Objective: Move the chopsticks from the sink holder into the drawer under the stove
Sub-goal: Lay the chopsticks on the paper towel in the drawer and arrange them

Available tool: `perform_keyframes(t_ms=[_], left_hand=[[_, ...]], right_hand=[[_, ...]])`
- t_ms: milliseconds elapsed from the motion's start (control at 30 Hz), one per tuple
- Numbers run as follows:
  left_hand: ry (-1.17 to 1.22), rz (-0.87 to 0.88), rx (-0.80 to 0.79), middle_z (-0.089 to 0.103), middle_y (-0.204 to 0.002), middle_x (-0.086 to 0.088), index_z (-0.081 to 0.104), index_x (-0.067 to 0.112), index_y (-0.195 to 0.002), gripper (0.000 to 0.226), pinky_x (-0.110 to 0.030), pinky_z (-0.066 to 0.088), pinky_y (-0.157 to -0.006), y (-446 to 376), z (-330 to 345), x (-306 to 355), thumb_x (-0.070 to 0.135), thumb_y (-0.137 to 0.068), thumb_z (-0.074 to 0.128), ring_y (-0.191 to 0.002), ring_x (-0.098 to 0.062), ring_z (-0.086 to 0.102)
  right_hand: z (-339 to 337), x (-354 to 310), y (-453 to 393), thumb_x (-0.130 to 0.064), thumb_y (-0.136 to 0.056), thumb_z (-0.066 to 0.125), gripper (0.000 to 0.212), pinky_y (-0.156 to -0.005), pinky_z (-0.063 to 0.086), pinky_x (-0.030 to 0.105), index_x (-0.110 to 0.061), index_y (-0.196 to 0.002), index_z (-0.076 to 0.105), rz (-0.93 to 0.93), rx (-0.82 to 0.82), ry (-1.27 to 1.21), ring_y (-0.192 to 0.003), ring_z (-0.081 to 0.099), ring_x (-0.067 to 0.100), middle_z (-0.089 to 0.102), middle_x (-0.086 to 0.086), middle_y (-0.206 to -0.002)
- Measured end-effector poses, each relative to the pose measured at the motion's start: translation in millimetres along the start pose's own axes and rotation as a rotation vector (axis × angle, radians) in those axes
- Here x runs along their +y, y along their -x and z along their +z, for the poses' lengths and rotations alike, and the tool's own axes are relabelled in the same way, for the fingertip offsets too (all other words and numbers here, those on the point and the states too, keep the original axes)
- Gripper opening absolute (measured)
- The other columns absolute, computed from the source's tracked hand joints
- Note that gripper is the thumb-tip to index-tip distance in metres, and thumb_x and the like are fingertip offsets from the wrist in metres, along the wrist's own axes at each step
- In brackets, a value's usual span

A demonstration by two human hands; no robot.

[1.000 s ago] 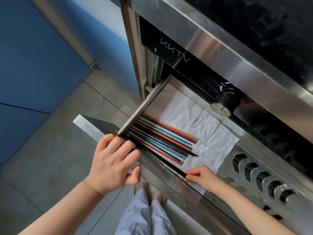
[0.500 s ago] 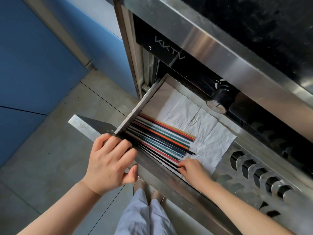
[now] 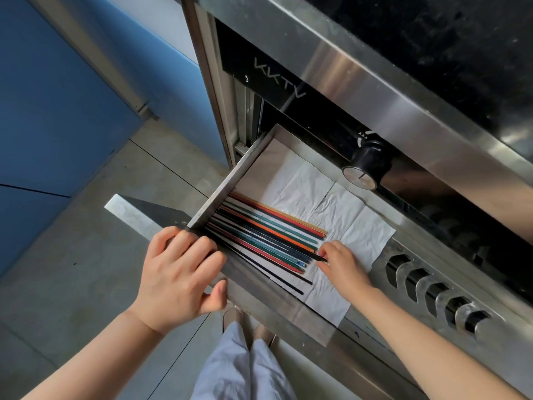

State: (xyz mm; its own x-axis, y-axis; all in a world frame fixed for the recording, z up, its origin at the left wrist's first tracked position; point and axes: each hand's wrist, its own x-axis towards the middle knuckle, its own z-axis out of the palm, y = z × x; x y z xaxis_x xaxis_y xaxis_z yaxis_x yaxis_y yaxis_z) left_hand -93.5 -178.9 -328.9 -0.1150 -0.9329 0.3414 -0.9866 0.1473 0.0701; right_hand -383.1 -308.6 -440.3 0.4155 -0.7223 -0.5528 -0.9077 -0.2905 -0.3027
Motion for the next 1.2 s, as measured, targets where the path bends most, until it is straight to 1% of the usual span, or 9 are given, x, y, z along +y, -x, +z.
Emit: perform_keyframes(t_ms=[133, 233, 333, 433, 567, 667, 833, 1033, 1200], left_hand=[[-0.005, -0.003, -0.004, 0.058, -0.069, -0.008, 0.062, 0.01, -0.066, 0.043, -0.04, 0.037, -0.074, 0, 0, 0, 0.034, -0.088, 0.034, -0.061, -0.03, 0.044], [-0.006, -0.002, -0.001, 0.058, -0.069, -0.008, 0.062, 0.01, -0.066, 0.044, -0.04, 0.036, -0.074, 0, 0, 0, 0.035, -0.089, 0.033, -0.062, -0.03, 0.044], [-0.005, 0.0, -0.002, 0.058, -0.069, -0.008, 0.061, 0.01, -0.066, 0.044, -0.041, 0.037, -0.074, 0, 0, 0, 0.035, -0.089, 0.033, -0.061, -0.03, 0.046], [-0.007, -0.002, -0.005, 0.058, -0.07, -0.008, 0.061, 0.011, -0.067, 0.044, -0.041, 0.037, -0.075, 1, 1, 0, 0.035, -0.09, 0.033, -0.061, -0.03, 0.046], [-0.007, 0.002, -0.003, 0.057, -0.069, -0.008, 0.061, 0.01, -0.067, 0.043, -0.041, 0.037, -0.075, 1, 1, 0, 0.035, -0.09, 0.033, -0.061, -0.03, 0.045], [0.001, 0.003, -0.001, 0.058, -0.069, -0.008, 0.061, 0.01, -0.067, 0.043, -0.041, 0.037, -0.074, 1, 0, 0, 0.034, -0.089, 0.034, -0.06, -0.03, 0.046], [0.013, -0.002, 0.007, 0.058, -0.069, -0.008, 0.061, 0.01, -0.066, 0.043, -0.041, 0.038, -0.073, 1, 1, 0, 0.034, -0.089, 0.034, -0.059, -0.031, 0.047], [0.012, 0.001, 0.009, 0.059, -0.07, -0.008, 0.061, 0.01, -0.067, 0.041, -0.041, 0.038, -0.073, 0, 1, 0, 0.034, -0.088, 0.036, -0.06, -0.03, 0.047], [0.013, 0.0, 0.003, 0.059, -0.07, -0.008, 0.061, 0.01, -0.067, 0.041, -0.041, 0.038, -0.073, 0, 0, 0, 0.034, -0.088, 0.035, -0.06, -0.03, 0.048]], right_hand=[[2, -1, -2, -0.025, -0.087, 0.063, 0.018, -0.069, 0.037, 0.021, -0.018, -0.102, 0.053, -0.056, 0.035, 0.134, -0.093, 0.053, 0.015, 0.057, -0.001, -0.103], [-2, -3, -3, -0.024, -0.086, 0.063, 0.017, -0.067, 0.037, 0.022, -0.019, -0.096, 0.051, -0.042, 0.061, 0.14, -0.086, 0.052, 0.014, 0.058, -0.001, -0.098], [-6, -2, -3, -0.016, -0.084, 0.065, 0.018, -0.059, 0.043, 0.013, -0.02, -0.093, 0.05, 0.08, 0.048, -0.166, -0.076, 0.059, 0.01, 0.059, -0.004, -0.088], [-13, 0, -3, -0.011, -0.082, 0.07, 0.021, -0.059, 0.042, 0.003, -0.014, -0.102, 0.066, 0.21, 0.016, -0.434, -0.07, 0.058, -0.001, 0.063, -0.007, -0.082], [-27, 2, -1, -0.012, -0.083, 0.07, 0.019, -0.082, 0.052, 0.024, -0.009, -0.102, 0.072, 0.294, -0.082, -0.709, -0.083, 0.064, 0.01, 0.07, -0.001, -0.086], [-38, -1, 5, -0.01, -0.085, 0.068, 0.019, -0.063, 0.045, 0.005, -0.013, -0.103, 0.07, 0.307, -0.116, -0.824, -0.078, 0.062, -0.003, 0.069, -0.007, -0.084], [-45, 7, 23, -0.01, -0.085, 0.067, 0.015, -0.054, 0.041, 0.0, -0.022, -0.094, 0.07, 0.341, -0.166, -0.879, -0.065, 0.062, -0.016, 0.072, -0.009, -0.077], [-15, 19, 47, -0.009, -0.084, 0.068, 0.017, -0.054, 0.041, 0.006, -0.018, -0.071, 0.073, 0.438, -0.286, -0.86, -0.069, 0.062, -0.001, 0.071, -0.015, -0.084], [5, 21, 54, -0.01, -0.085, 0.068, 0.007, -0.049, 0.04, 0.007, -0.007, -0.087, 0.074, 0.553, -0.234, -0.883, -0.068, 0.055, 0.003, 0.069, -0.008, -0.082]])
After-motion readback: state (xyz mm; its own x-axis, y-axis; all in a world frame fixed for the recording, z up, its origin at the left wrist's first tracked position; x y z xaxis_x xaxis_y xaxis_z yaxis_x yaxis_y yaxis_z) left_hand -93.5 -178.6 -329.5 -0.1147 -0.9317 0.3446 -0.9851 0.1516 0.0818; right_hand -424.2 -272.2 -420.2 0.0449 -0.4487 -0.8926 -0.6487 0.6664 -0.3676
